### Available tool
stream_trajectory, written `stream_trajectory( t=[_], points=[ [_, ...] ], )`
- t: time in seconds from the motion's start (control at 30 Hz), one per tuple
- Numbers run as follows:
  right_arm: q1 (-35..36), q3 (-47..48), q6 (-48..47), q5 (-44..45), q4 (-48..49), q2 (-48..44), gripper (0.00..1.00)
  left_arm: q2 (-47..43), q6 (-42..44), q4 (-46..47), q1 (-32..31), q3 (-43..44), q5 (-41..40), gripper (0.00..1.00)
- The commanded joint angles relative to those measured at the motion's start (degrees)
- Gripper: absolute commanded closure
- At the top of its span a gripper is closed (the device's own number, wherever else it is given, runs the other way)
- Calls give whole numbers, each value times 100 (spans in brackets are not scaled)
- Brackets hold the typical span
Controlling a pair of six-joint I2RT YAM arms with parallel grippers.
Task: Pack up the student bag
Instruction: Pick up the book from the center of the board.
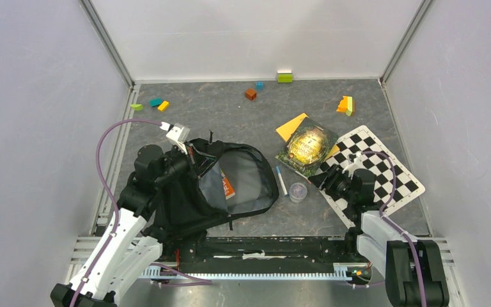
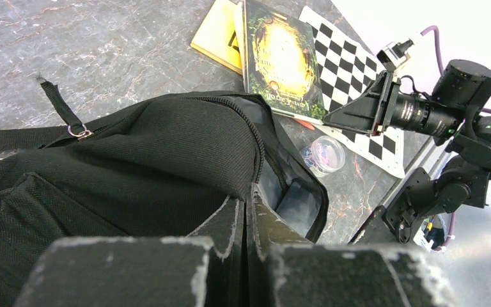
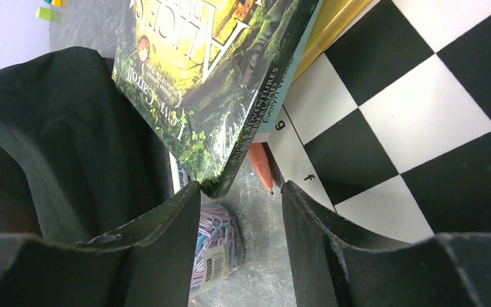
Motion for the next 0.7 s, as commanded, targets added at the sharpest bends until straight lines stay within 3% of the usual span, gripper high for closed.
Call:
stream_trajectory(
  t=[0.0,0.37,0.67],
  points=[
    [-8,-218,404,-232,721,-10,44,-78,99,335,-6,111,61,98],
    [21,-684,1273,-597,2170,425,43,-59,99,342,-12,98,53,98],
    [139,-747,1587,-528,2607,943,45,-17,107,348,-9,98,52,98]
  ],
)
